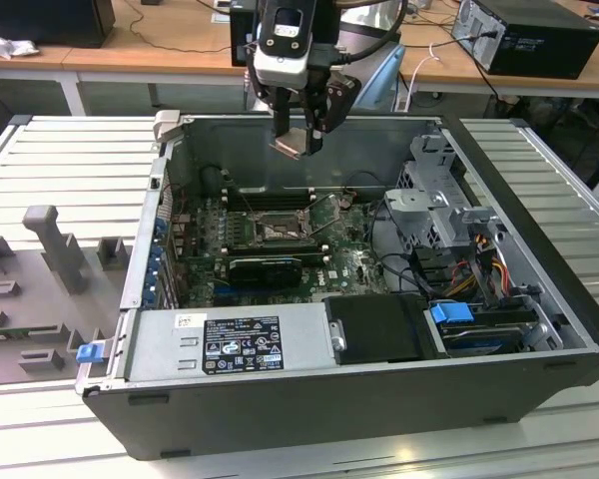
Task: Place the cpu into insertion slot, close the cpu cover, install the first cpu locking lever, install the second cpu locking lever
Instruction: 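Place the cpu into insertion slot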
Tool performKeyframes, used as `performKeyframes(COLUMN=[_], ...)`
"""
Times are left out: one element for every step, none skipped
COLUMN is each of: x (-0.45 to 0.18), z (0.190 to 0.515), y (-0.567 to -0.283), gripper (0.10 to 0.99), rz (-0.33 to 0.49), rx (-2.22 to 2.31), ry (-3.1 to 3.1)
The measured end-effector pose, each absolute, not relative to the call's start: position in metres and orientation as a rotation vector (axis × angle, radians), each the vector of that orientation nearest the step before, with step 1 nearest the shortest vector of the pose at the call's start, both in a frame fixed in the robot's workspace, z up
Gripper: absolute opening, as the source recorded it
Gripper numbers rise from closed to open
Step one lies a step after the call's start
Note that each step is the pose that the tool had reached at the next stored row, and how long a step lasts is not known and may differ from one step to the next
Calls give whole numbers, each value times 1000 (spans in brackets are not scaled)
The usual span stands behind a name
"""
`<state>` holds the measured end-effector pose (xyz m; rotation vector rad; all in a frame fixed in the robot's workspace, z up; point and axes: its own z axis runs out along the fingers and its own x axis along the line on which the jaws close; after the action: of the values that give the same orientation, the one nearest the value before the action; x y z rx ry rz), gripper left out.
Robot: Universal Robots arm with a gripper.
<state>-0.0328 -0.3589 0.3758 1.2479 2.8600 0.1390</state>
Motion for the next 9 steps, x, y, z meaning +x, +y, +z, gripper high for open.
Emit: performKeyframes(x=[-33, -33, -33, -33, -33, -33, -33, -33, -33], z=[376, 376, 376, 376, 376, 376, 376, 376, 376], y=[-359, -359, -359, -359, -359, -359, -359, -359, -359], gripper=[529, 529, 529, 529, 529, 529, 529, 529, 529], rz=[139, 139, 139, 139, 139, 139, 139, 139, 139], rx=[1250, 1253, 1256, 1260, 1264, 1266, 1269, 1272, 1274], ry=[2859, 2857, 2856, 2854, 2852, 2851, 2850, 2849, 2848])
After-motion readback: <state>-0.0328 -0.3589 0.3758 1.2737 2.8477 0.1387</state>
